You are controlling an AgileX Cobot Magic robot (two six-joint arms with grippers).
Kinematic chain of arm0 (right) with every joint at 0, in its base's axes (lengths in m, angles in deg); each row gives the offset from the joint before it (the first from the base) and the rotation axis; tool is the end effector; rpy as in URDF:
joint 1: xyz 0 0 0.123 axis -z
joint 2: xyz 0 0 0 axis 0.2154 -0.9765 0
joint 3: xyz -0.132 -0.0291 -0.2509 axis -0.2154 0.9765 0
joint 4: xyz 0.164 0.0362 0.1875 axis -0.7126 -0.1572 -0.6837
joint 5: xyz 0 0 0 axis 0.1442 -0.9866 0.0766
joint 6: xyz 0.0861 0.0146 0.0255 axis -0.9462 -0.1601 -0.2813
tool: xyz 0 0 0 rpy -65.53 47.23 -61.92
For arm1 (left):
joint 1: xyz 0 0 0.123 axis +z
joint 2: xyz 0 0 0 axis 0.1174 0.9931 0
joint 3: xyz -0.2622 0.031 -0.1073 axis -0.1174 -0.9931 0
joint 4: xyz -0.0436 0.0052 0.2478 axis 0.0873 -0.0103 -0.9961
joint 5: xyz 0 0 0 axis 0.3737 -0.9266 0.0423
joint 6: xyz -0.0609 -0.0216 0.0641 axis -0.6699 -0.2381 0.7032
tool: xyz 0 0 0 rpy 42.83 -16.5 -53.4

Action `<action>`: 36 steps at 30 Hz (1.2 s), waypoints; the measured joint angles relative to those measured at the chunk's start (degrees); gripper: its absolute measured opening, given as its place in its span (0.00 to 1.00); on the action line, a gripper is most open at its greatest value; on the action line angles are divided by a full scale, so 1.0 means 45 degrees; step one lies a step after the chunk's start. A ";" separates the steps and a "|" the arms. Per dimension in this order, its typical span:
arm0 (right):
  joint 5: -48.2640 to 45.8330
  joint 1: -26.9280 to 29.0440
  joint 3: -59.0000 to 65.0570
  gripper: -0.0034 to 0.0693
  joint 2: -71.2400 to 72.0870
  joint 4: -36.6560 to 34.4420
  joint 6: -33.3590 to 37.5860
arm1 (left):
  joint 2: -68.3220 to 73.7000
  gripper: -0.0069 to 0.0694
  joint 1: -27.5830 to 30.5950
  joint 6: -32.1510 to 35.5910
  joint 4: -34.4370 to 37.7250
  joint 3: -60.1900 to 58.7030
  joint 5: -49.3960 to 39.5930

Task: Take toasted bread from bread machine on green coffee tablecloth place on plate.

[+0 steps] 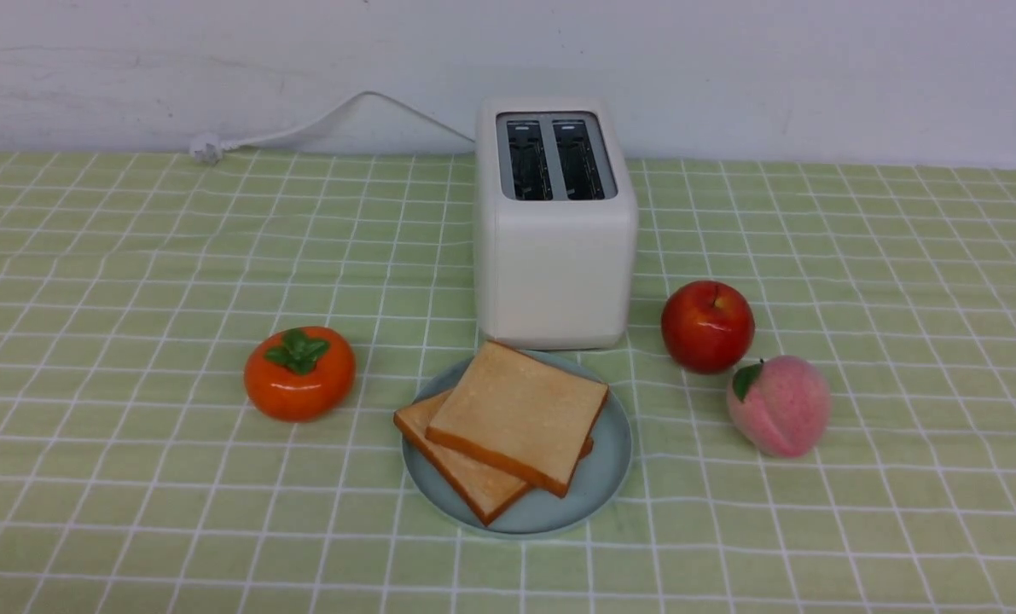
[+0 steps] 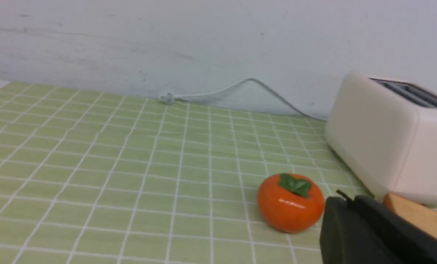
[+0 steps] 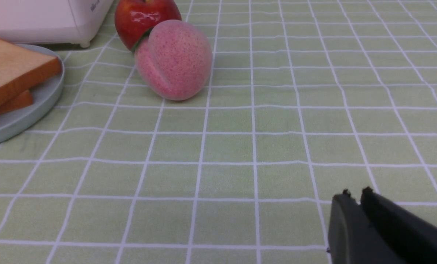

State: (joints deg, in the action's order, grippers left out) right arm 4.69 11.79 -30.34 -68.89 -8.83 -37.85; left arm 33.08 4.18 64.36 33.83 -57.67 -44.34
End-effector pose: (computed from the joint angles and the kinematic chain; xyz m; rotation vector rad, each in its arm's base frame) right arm 0.0521 0.0024 0.1731 0.0574 1.8780 0.0844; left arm 0.0595 -0.0031 0.2190 -0.1040 1.5561 -0.1845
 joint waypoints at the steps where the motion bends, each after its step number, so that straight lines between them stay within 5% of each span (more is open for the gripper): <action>1: 0.0000 0.0000 0.0000 0.12 0.0000 0.0000 0.0000 | -0.0058 0.11 0.0000 0.0000 0.0012 -0.0081 0.0000; 10: -0.0015 0.0000 0.0000 0.12 0.0010 0.0000 0.0000 | -0.0827 0.11 0.0259 -0.0109 0.0096 -0.0922 -0.4107; 36: -0.0015 0.0000 0.0000 0.17 0.0010 0.0013 0.0000 | -0.0830 0.14 0.0259 -0.0373 0.0096 -0.0922 -0.4160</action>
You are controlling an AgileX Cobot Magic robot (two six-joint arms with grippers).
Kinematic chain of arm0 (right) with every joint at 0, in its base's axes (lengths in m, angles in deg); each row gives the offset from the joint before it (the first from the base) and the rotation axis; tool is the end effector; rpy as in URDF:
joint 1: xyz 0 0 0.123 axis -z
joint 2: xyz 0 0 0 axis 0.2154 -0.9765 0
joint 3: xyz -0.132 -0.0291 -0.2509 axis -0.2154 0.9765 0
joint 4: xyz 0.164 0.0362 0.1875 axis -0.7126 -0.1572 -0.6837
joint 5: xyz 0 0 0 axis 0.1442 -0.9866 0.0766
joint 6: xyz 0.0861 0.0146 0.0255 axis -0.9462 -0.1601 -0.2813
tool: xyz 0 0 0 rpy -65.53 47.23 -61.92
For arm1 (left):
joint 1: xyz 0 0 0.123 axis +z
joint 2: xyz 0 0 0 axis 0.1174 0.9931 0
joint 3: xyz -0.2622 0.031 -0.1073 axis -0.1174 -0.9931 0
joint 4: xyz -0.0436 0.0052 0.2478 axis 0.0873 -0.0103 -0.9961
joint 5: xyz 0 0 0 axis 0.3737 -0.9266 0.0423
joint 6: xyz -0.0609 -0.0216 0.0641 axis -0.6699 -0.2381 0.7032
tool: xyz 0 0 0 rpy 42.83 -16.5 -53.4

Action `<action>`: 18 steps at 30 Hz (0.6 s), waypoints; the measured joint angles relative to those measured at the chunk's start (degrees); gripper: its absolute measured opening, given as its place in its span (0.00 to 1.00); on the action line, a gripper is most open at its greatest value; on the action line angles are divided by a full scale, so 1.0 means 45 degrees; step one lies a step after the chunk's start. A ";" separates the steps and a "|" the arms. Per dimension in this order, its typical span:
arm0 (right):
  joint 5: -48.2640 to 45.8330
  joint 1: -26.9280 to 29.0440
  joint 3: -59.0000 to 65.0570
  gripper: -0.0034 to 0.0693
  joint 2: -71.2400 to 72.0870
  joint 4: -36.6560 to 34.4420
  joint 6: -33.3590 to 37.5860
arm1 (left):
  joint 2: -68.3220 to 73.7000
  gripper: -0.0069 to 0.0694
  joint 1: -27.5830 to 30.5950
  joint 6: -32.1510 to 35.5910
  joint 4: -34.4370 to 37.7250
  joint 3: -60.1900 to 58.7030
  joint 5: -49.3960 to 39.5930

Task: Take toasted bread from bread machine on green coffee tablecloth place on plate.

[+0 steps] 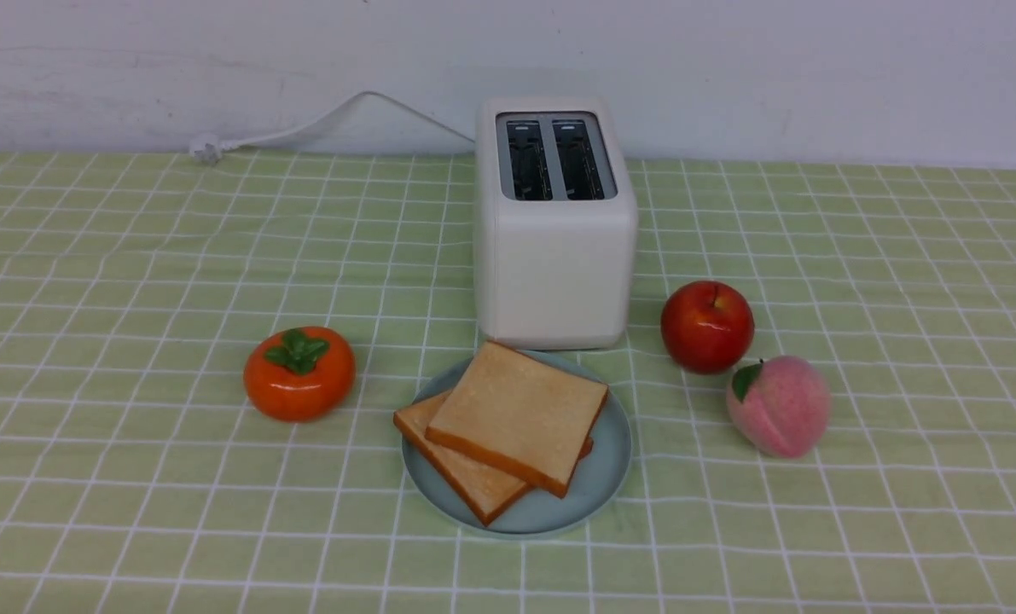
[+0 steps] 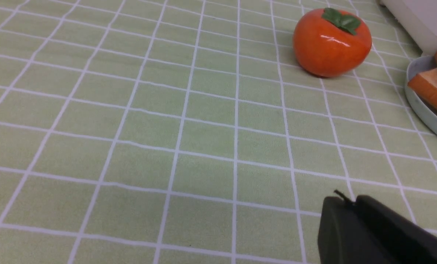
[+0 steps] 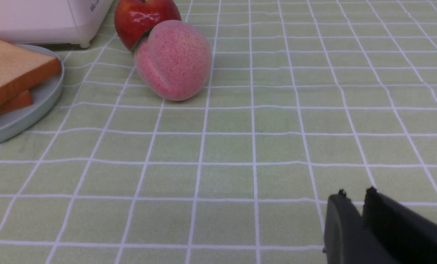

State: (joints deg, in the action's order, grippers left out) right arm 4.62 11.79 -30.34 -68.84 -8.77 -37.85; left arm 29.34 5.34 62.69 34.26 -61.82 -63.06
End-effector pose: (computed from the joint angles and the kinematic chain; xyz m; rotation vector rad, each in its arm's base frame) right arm 0.0520 0.0023 0.1730 0.0567 1.8784 0.0833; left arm 0.0522 -0.0045 0.1691 -0.1541 1.8874 -0.1965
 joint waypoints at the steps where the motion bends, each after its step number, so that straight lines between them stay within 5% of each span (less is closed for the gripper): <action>1: 0.0000 0.0000 0.0000 0.17 0.0000 0.0000 0.0000 | 0.0000 0.14 0.0000 0.0000 0.0000 0.0000 0.0000; 18: 0.0000 0.0000 0.0000 0.21 0.0000 0.0000 0.0000 | 0.0000 0.15 0.0000 0.0000 0.0000 0.0000 0.0000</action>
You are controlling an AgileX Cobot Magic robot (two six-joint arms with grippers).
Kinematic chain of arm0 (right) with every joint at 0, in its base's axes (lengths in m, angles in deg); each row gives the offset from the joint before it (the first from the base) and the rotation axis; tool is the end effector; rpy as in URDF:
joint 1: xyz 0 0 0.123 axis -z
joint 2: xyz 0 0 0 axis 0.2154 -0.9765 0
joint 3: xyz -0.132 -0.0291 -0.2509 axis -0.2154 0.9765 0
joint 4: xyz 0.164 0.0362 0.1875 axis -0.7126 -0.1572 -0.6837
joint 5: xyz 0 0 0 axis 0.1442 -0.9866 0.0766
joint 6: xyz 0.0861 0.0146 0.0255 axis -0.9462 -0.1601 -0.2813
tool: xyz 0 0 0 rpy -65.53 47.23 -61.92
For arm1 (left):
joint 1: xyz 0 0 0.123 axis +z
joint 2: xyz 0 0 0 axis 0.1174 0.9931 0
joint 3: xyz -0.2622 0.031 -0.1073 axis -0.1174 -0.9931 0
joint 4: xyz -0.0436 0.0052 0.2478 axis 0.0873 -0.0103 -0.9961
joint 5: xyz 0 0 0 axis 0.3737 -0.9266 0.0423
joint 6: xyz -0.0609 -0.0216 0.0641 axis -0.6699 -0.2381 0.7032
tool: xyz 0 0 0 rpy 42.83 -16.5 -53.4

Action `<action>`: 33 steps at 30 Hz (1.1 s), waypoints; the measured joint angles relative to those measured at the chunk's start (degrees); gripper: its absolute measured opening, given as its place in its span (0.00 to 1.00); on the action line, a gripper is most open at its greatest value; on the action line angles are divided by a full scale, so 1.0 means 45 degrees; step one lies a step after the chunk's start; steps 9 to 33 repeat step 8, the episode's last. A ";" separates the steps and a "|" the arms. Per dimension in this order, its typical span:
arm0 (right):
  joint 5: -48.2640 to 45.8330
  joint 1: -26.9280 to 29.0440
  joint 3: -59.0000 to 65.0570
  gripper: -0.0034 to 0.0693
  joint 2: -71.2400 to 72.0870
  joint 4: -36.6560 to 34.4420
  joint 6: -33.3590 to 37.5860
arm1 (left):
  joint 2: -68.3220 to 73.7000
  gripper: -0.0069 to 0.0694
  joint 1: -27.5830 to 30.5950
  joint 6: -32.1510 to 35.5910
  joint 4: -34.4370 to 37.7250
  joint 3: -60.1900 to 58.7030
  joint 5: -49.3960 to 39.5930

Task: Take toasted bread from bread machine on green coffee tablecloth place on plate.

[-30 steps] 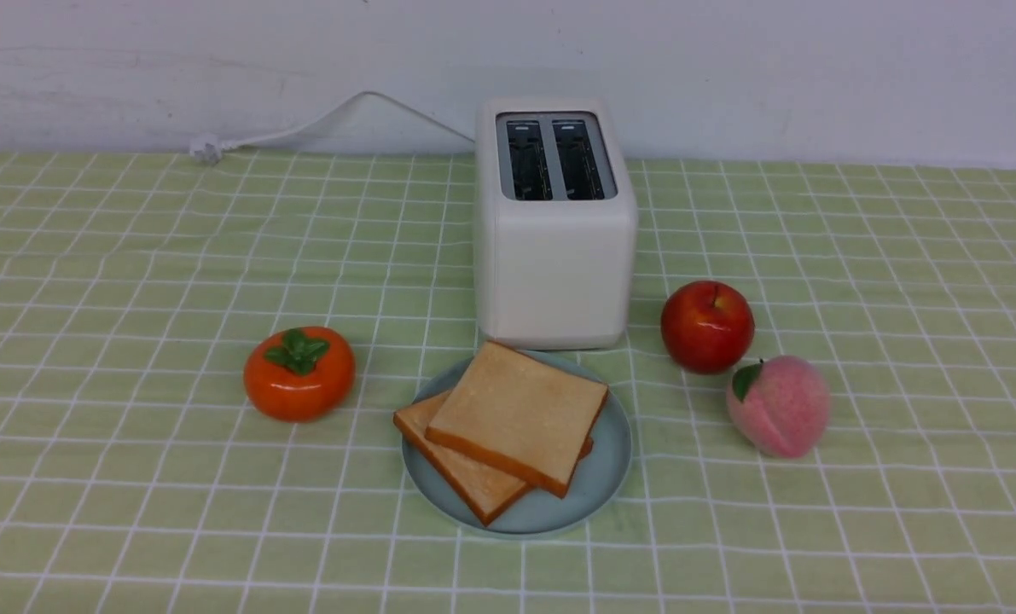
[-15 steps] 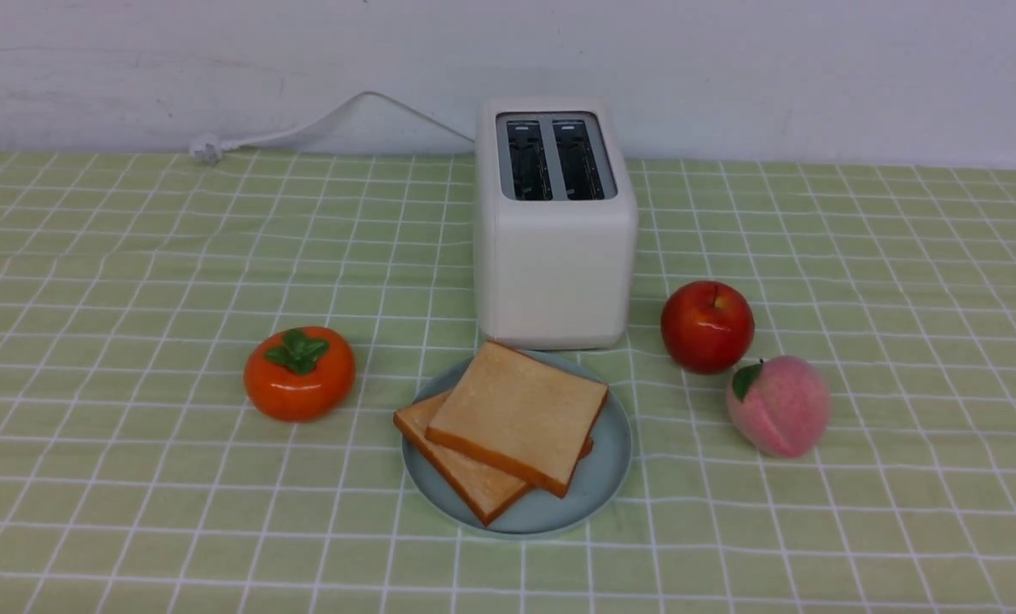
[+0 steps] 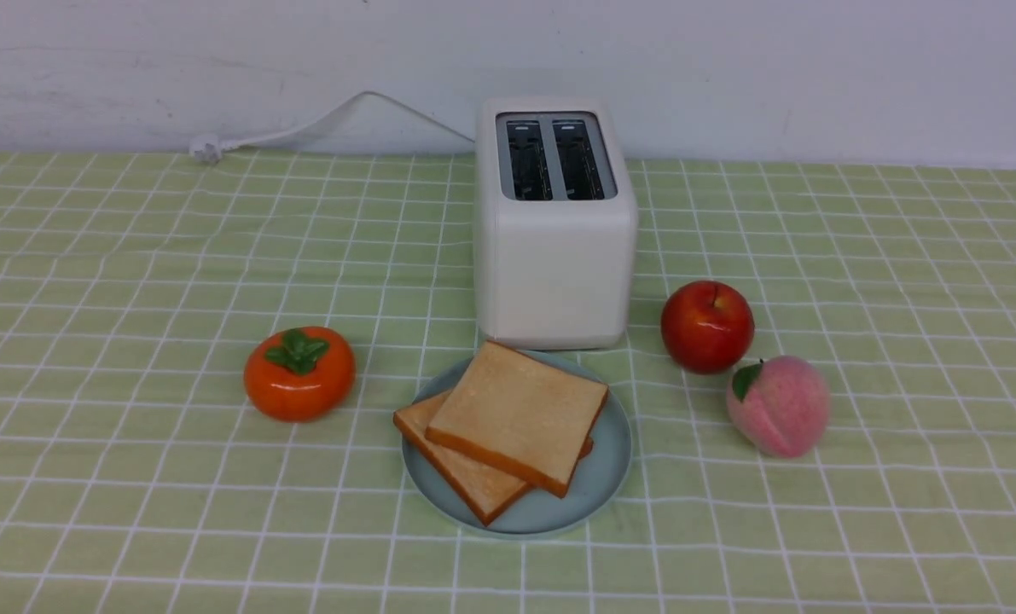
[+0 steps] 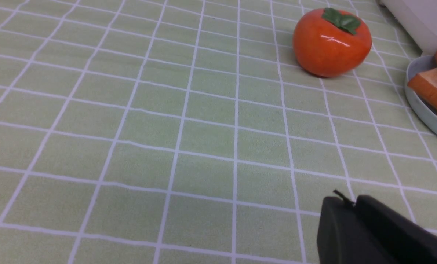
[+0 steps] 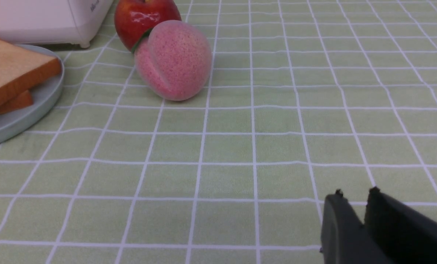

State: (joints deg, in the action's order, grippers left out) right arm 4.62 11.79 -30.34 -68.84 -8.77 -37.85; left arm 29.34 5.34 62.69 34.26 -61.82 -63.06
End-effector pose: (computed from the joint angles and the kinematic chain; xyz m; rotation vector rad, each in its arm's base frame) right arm 0.0520 0.0023 0.1730 0.0567 1.8784 0.0833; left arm 0.0522 -0.0045 0.1691 -0.1541 1.8874 -0.1965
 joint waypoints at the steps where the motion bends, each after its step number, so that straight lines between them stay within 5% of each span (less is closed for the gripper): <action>1: 0.0000 0.0000 0.0000 0.21 0.0000 0.0000 0.0000 | 0.0000 0.15 0.0000 0.0000 0.0000 0.0000 0.0000; 33: 0.0000 0.0000 0.0000 0.22 0.0000 0.0000 0.0000 | 0.0000 0.17 0.0000 0.0000 0.0000 0.0000 0.0000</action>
